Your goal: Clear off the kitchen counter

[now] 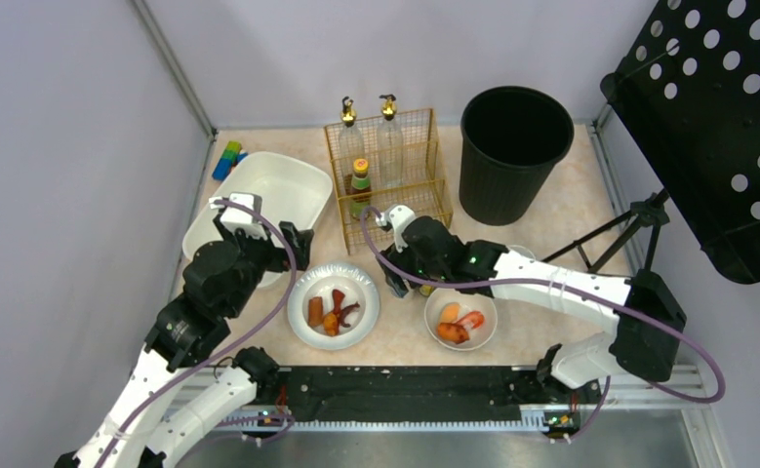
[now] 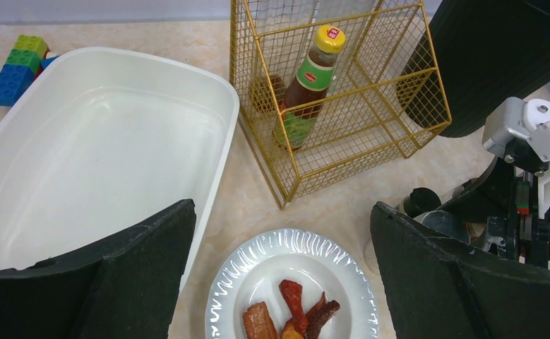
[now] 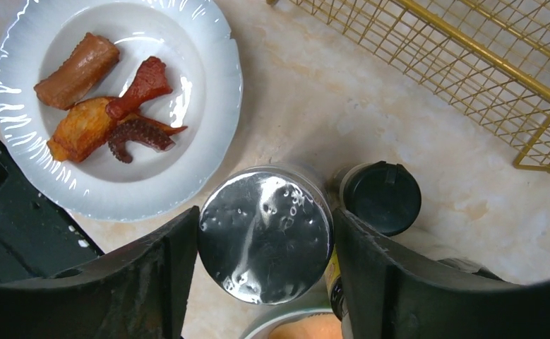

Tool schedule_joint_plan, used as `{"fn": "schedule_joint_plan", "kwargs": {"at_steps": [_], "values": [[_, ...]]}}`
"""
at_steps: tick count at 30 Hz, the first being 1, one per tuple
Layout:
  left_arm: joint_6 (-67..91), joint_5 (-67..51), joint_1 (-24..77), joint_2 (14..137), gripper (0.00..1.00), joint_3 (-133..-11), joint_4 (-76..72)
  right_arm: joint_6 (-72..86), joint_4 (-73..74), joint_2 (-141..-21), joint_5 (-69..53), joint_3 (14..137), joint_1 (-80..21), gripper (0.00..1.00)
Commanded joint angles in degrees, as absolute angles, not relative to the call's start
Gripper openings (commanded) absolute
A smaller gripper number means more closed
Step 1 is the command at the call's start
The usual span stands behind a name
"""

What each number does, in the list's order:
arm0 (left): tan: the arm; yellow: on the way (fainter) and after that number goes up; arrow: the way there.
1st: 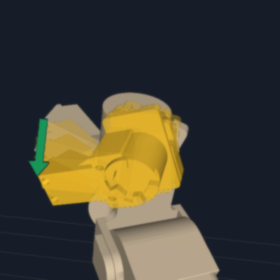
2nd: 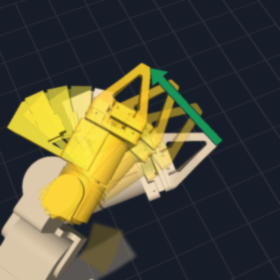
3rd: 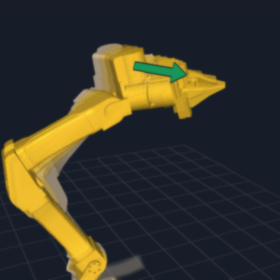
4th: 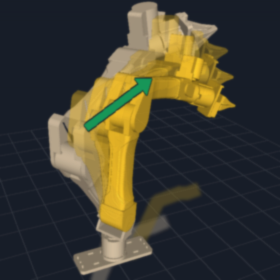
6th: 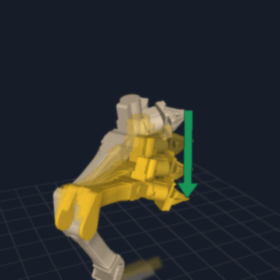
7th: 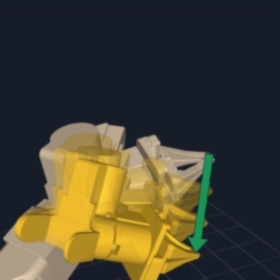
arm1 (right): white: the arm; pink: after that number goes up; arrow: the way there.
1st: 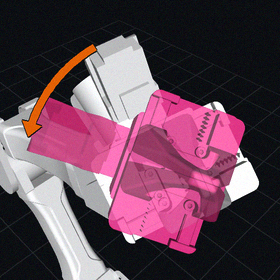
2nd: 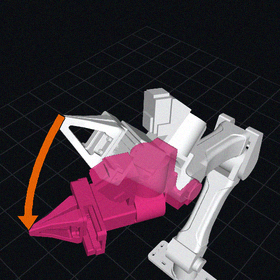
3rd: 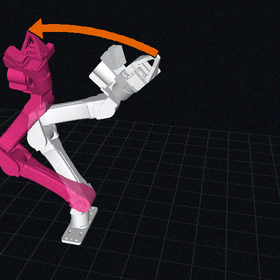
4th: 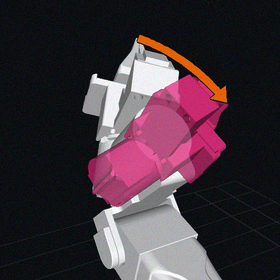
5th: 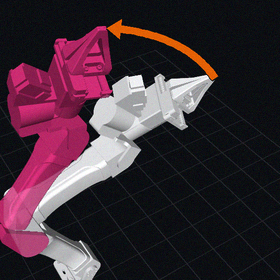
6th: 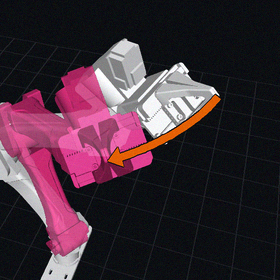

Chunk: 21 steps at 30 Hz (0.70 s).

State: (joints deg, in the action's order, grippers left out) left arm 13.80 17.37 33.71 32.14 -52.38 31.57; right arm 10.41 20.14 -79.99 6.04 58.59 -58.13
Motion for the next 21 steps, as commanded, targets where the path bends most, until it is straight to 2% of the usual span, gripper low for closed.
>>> {"fn": "schedule_joint_plan", "kwargs": {"at_steps": [1,9,15,21], "values": [[13.45,16.70,33.41,31.63,0.98,-52.84,30.41,10.28,20.79,-80.22,7.17,61.42,-59.33,0.63],[13.45,16.79,33.41,31.69,0.98,-52.82,30.43,9.63,20.18,-80.46,9.75,63.81,-59.32,0.40],[13.45,16.95,33.46,31.66,0.98,-52.87,30.41,9.10,19.84,-81.03,12.70,69.46,-59.33,0.33],[13.50,16.83,33.40,31.52,0.98,-52.82,30.45,7.77,21.19,-81.41,14.50,77.64,-59.37,0.32]]}}
